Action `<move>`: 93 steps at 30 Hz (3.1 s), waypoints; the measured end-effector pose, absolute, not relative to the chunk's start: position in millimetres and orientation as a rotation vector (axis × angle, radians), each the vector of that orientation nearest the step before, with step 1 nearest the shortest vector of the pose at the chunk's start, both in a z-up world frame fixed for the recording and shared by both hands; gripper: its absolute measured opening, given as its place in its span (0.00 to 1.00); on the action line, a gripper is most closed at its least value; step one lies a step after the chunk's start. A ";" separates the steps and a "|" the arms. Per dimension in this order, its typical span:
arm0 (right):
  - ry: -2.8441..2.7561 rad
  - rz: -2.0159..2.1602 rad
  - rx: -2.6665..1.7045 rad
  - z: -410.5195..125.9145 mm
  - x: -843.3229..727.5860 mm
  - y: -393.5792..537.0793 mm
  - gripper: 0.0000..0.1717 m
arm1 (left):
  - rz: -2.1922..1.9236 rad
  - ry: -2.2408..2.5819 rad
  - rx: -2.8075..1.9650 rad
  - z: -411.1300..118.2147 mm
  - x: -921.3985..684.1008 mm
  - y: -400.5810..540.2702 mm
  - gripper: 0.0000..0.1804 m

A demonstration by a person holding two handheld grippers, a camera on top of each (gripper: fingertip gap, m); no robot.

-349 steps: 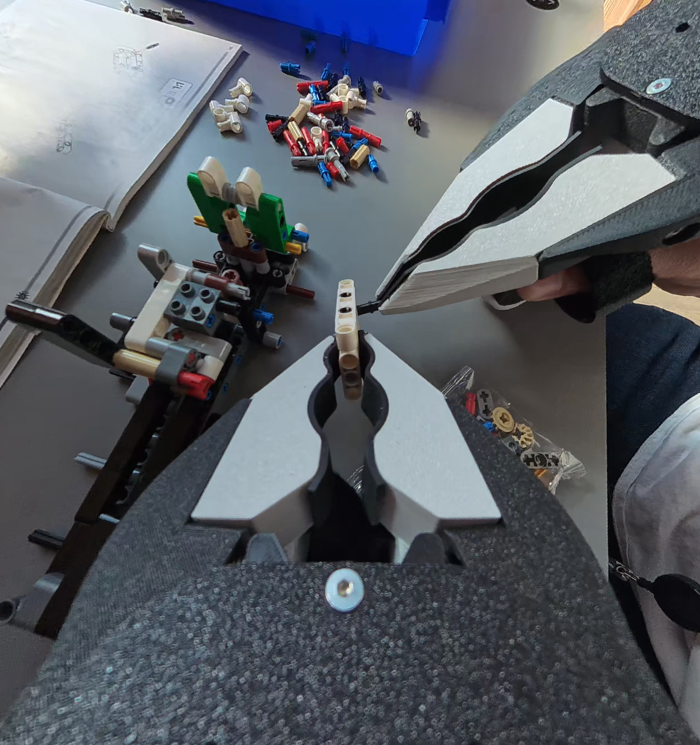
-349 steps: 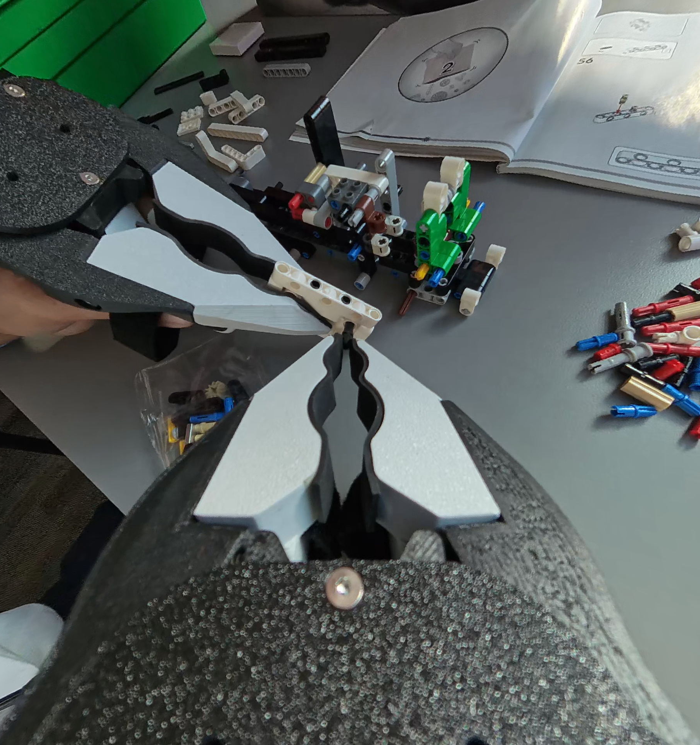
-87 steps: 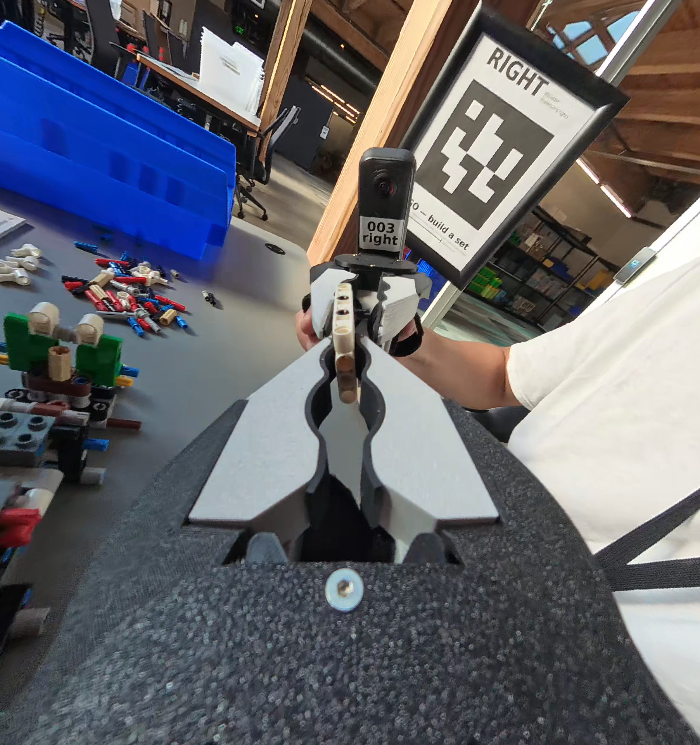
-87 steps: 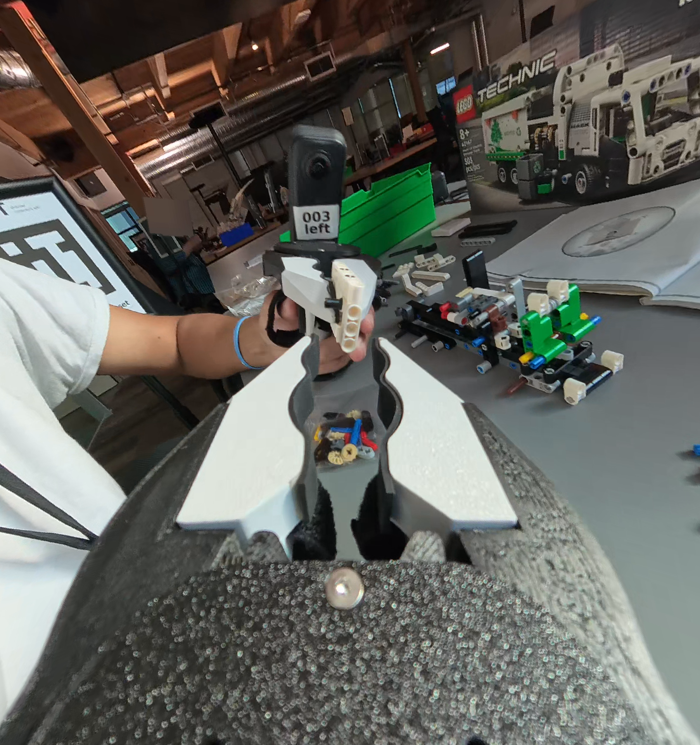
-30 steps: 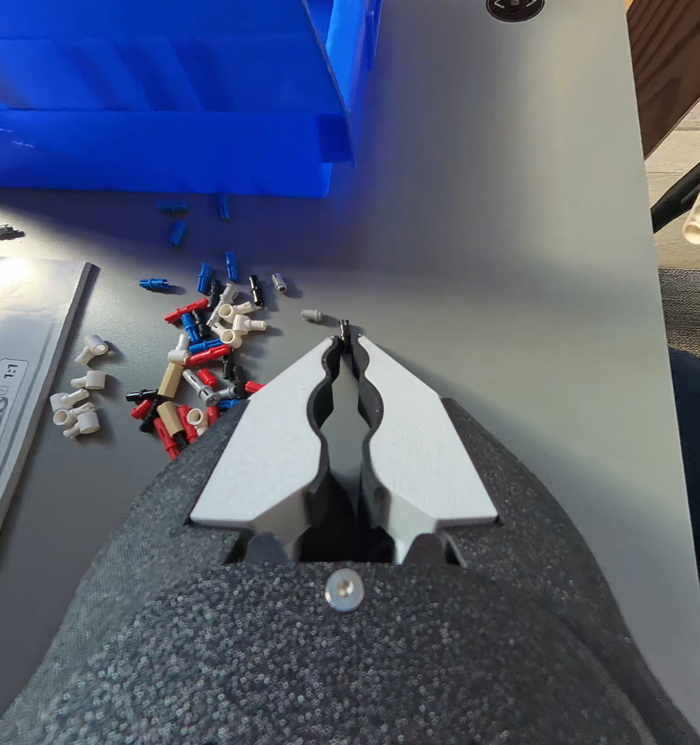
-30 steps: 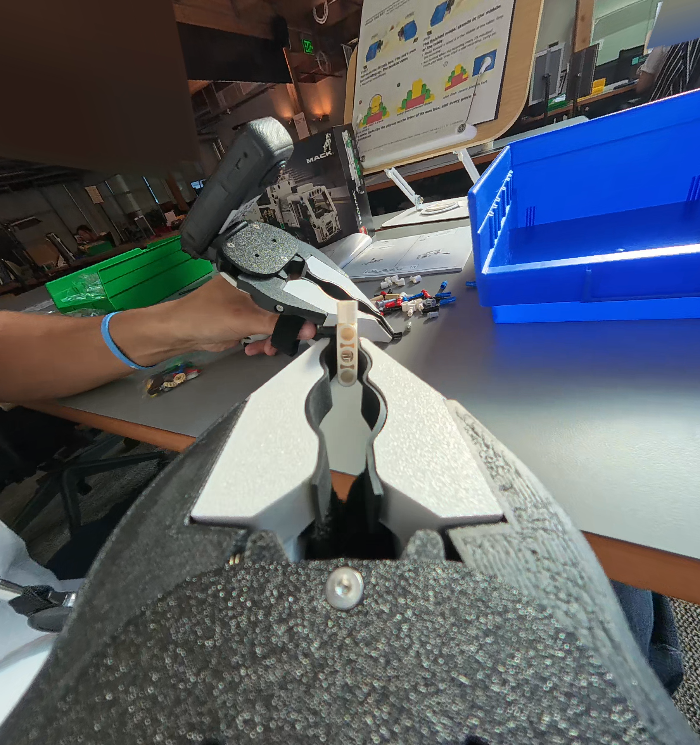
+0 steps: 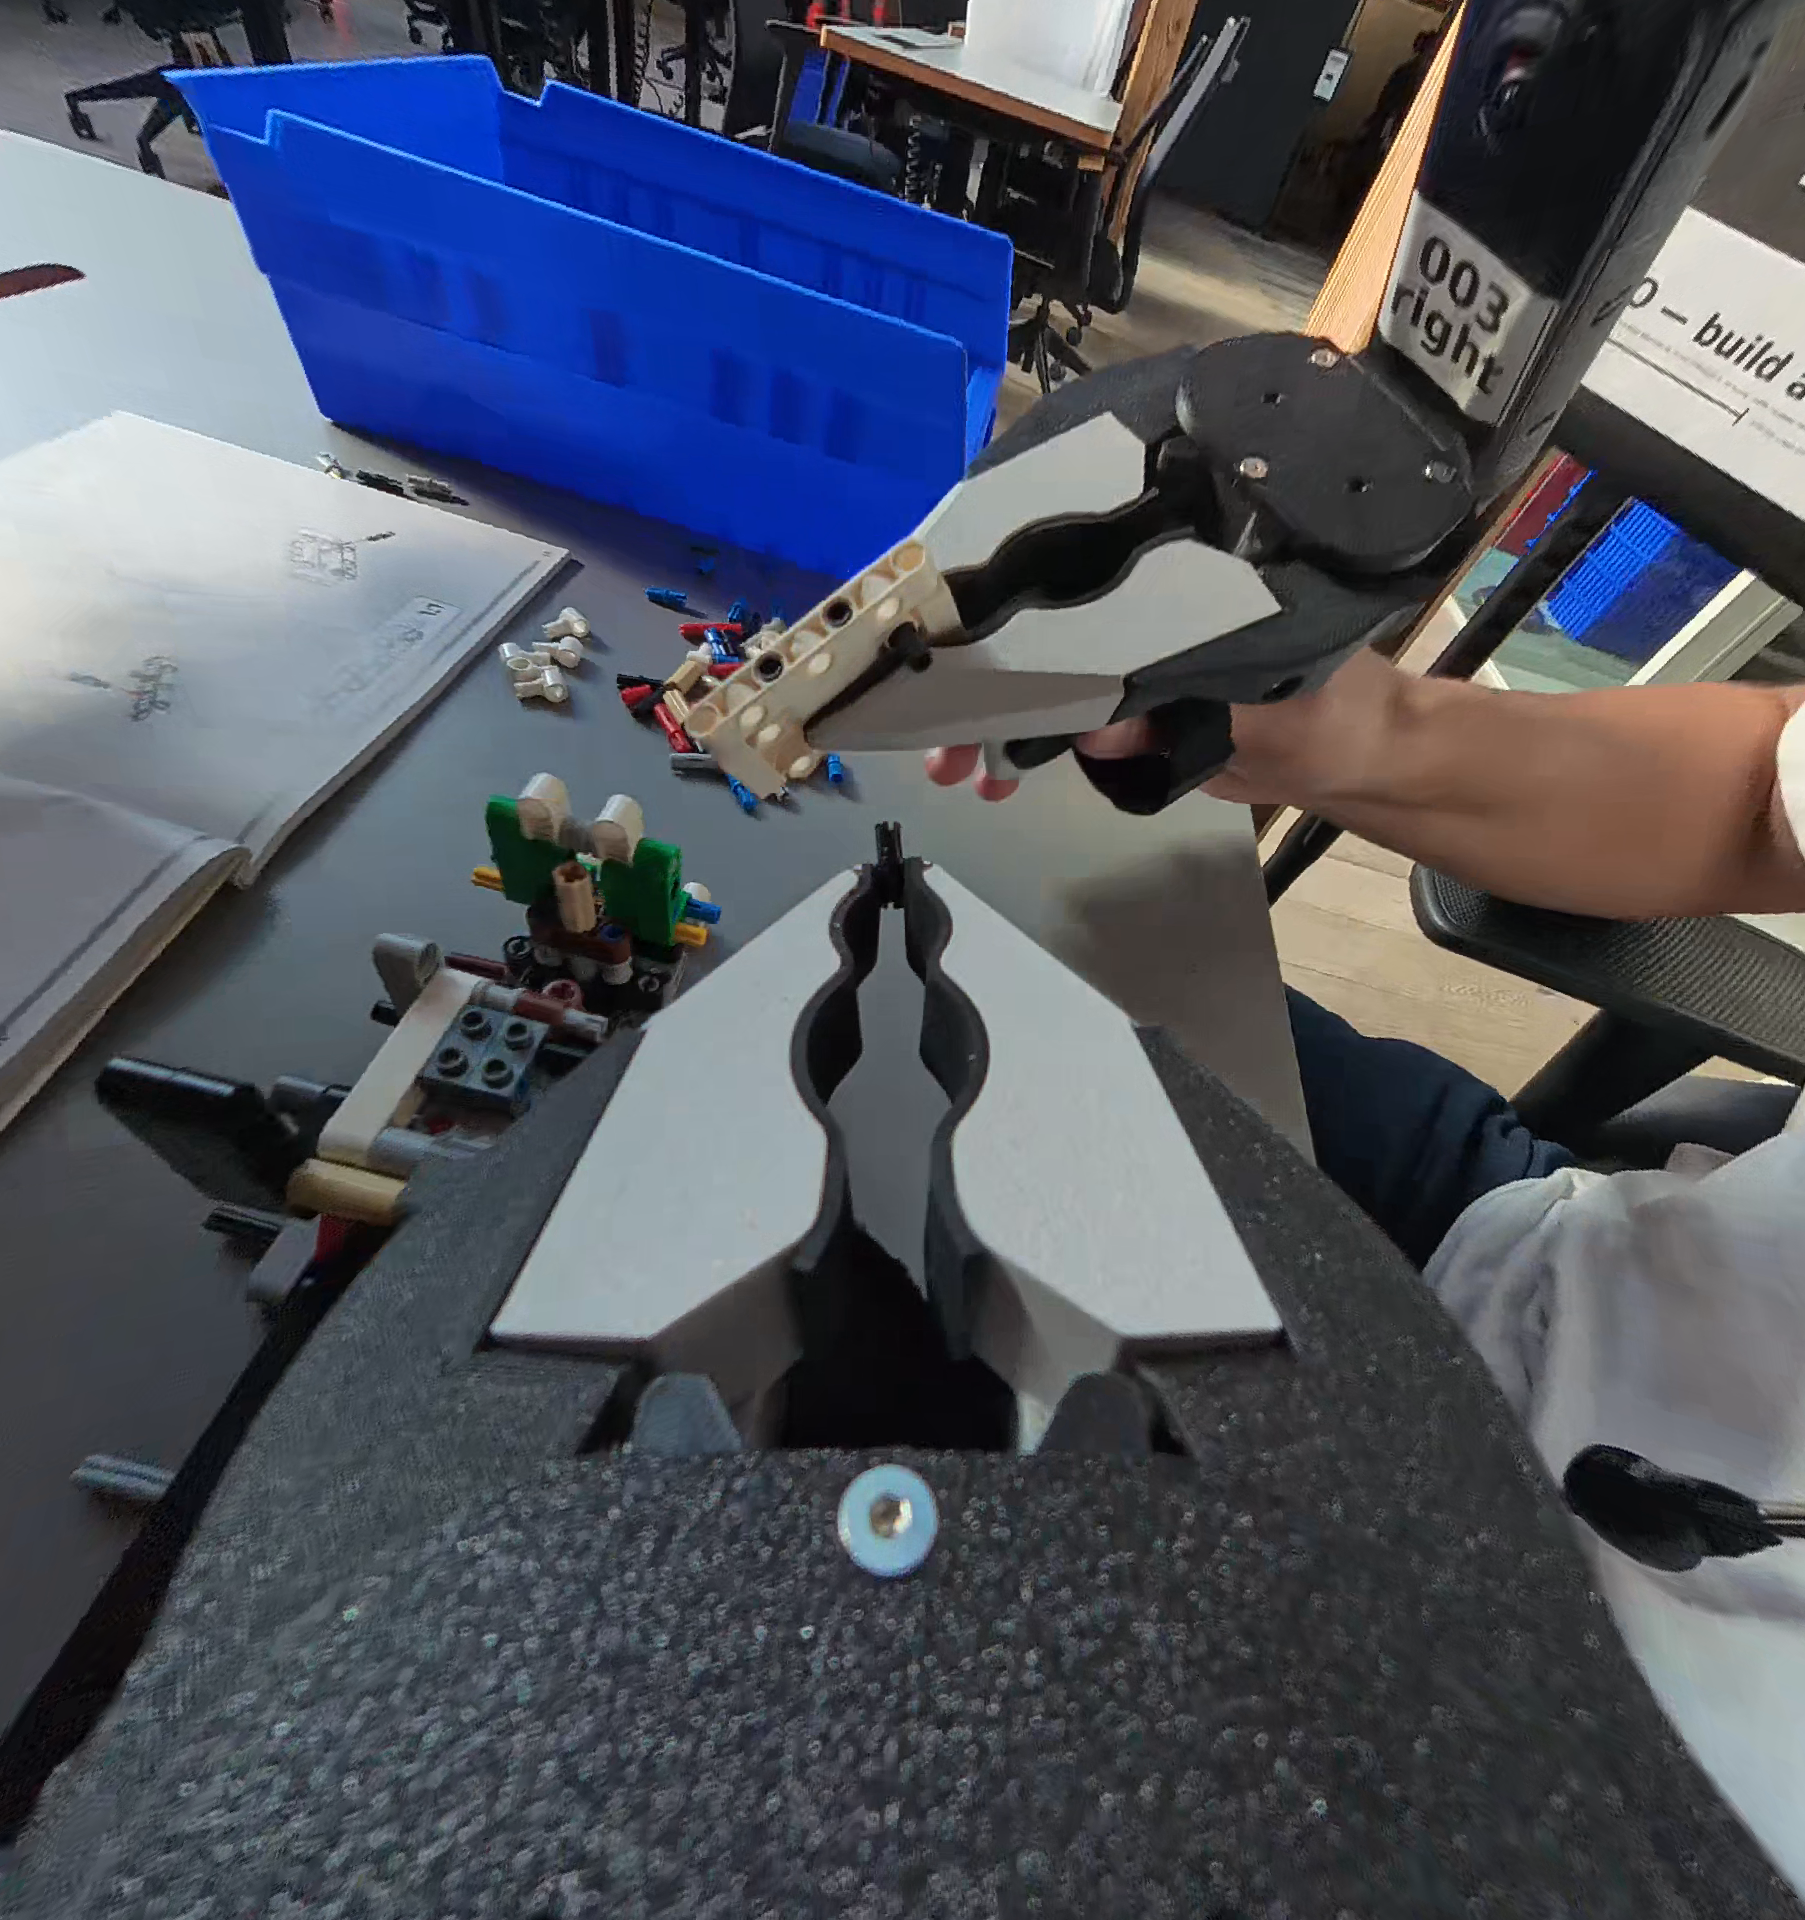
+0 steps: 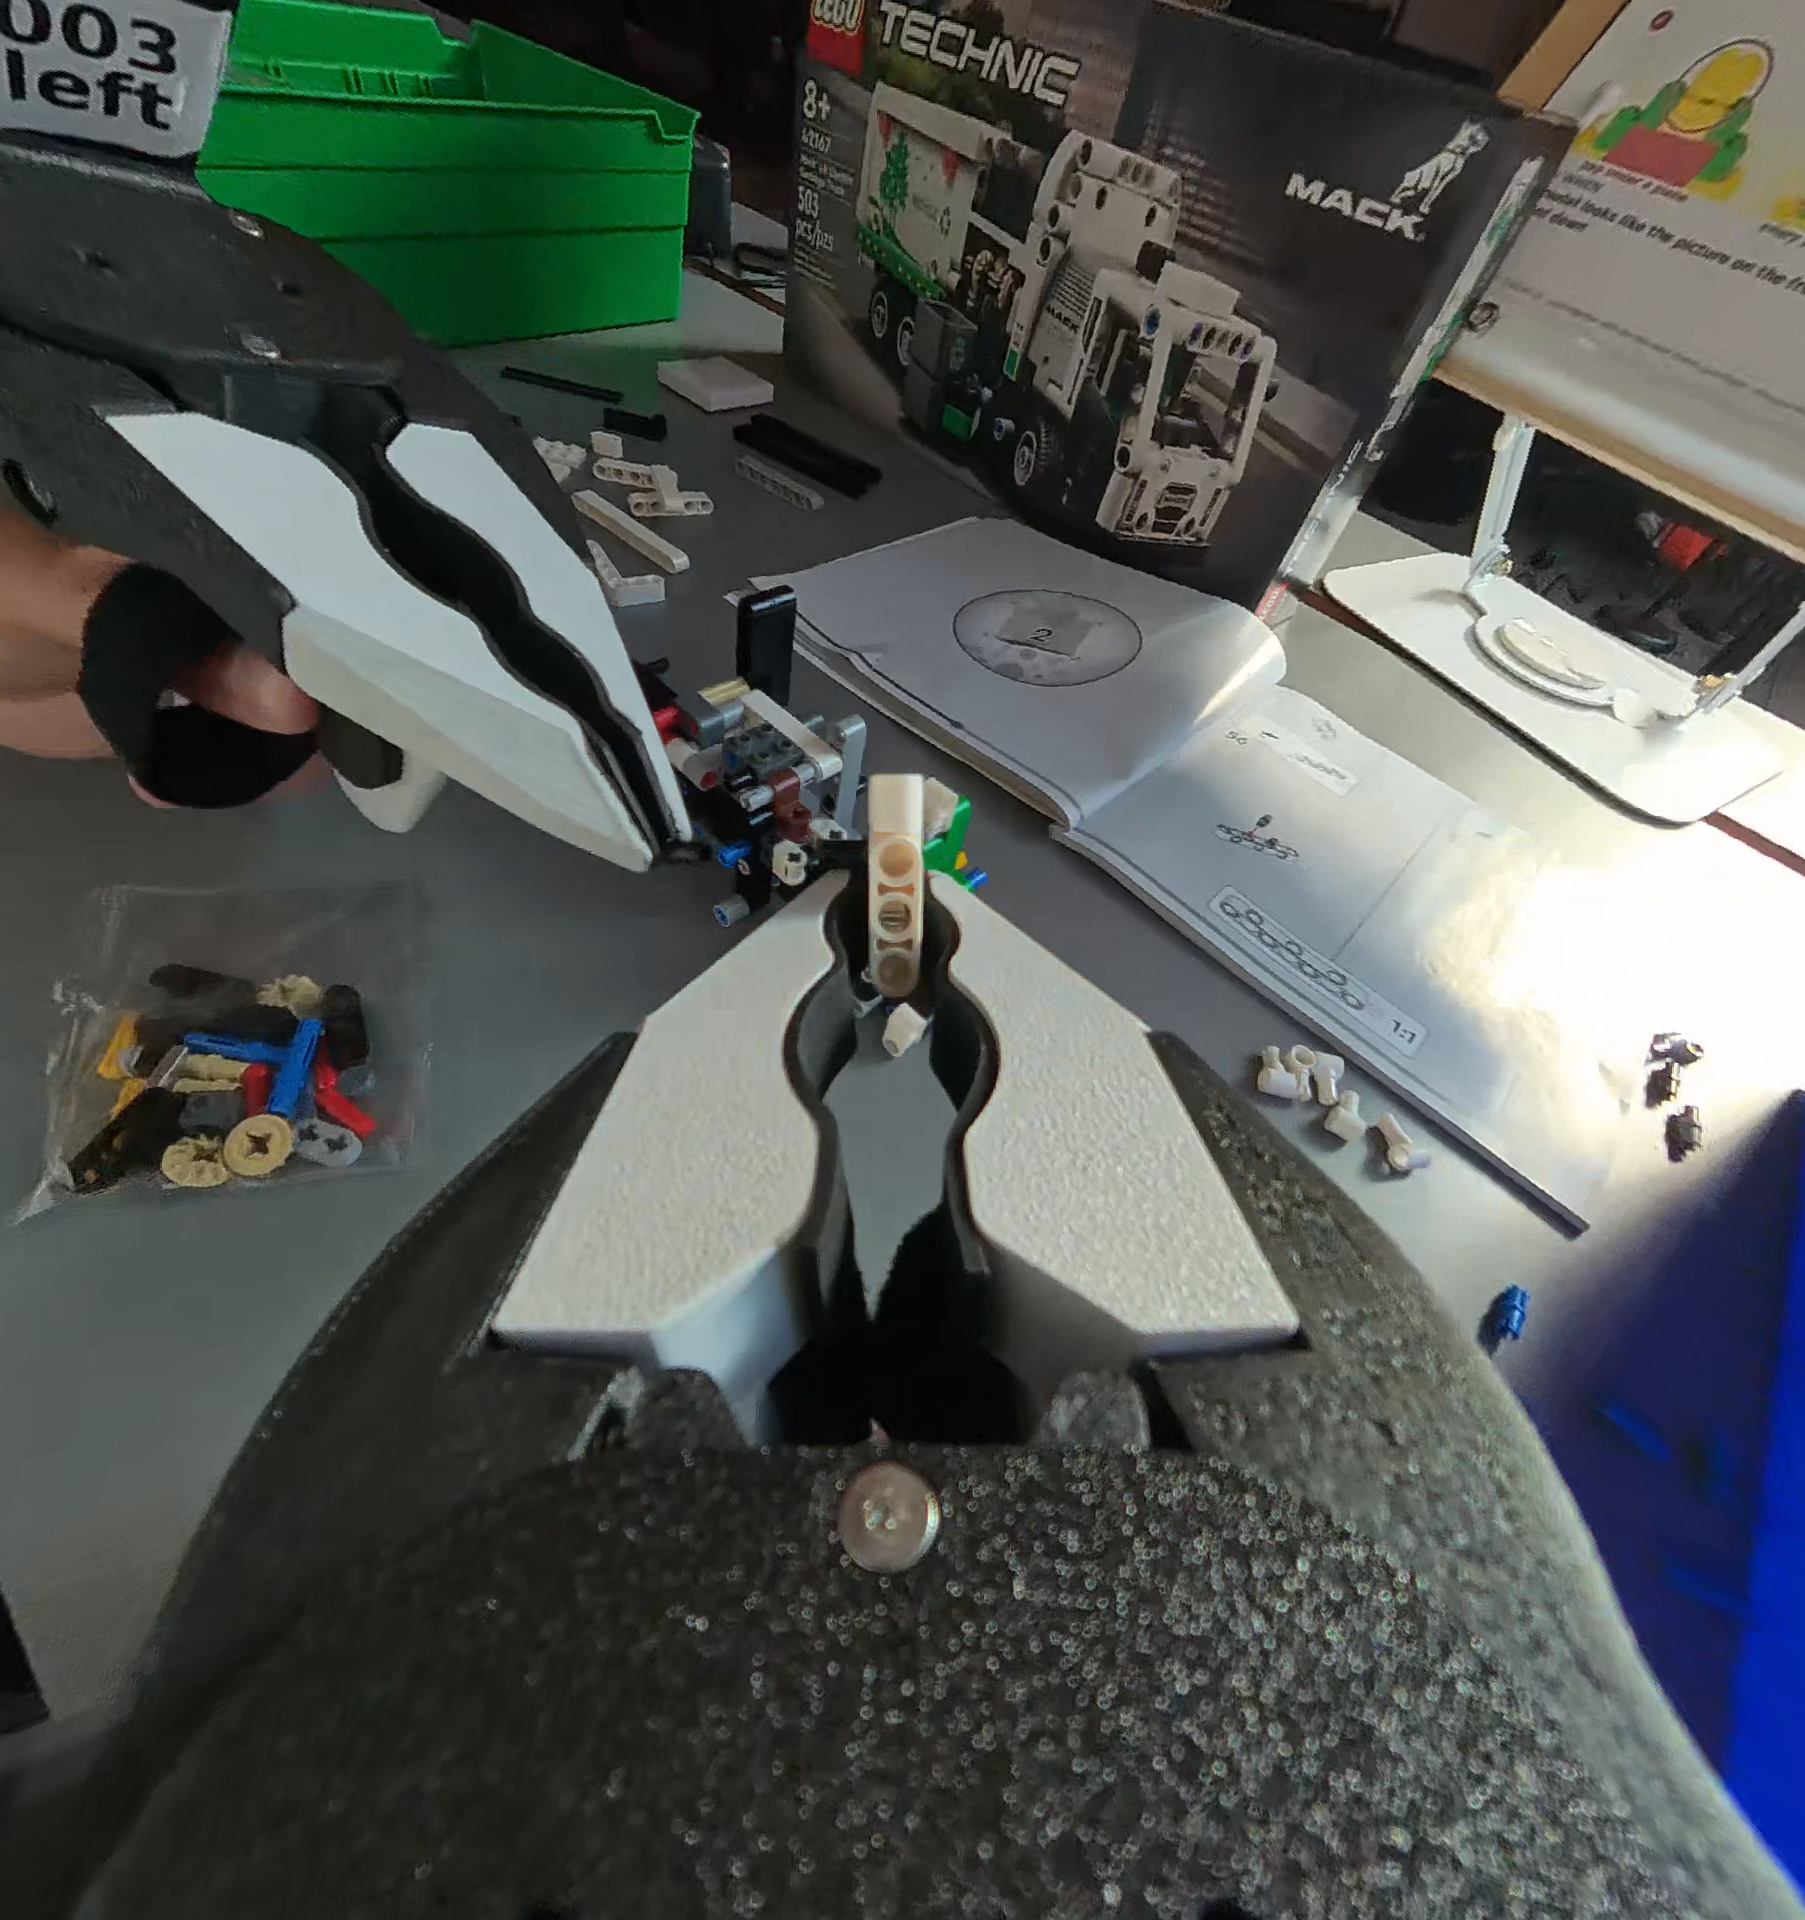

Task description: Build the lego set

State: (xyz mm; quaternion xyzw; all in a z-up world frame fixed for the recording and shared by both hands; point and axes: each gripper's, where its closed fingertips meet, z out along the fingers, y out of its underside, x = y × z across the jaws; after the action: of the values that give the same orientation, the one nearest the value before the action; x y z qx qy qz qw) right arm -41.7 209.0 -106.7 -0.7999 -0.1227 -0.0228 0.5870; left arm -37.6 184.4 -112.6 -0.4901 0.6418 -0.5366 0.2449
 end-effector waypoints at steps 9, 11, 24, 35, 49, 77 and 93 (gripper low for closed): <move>-0.412 -0.082 -1.736 -108.2 -64.7 211.7 0.03 | -1.594 1.638 -1.439 -110.5 -39.0 198.8 0.01; -0.412 -0.070 -1.732 -108.0 -65.3 212.5 0.03 | -1.617 1.636 -1.468 -113.4 -37.6 199.2 0.01; -0.434 -0.176 -1.718 -107.7 -64.2 212.8 0.03 | -1.691 1.554 -1.547 -111.7 -32.2 199.9 0.01; -0.468 -0.306 -1.647 -98.5 -48.2 209.5 0.03 | -1.834 1.450 -1.581 -103.2 -29.6 199.7 0.01; -0.515 -0.360 -1.613 -99.0 -25.2 202.8 0.03 | -2.077 1.394 -1.698 -101.4 -33.4 198.3 0.01; -0.555 -0.370 -1.602 -100.9 -23.2 201.1 0.03 | -1.859 1.528 -1.612 -103.6 -34.8 198.0 0.01; -0.465 -0.226 -1.674 -105.1 -22.5 205.7 0.03 | -1.409 1.599 -1.358 -101.3 -31.5 203.8 0.00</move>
State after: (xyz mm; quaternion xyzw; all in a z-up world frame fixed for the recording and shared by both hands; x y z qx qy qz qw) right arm -22.5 205.7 -105.1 -0.7340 -0.2037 -0.0991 0.6403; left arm -31.5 203.8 -101.3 -0.5123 0.6030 -0.5314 0.3026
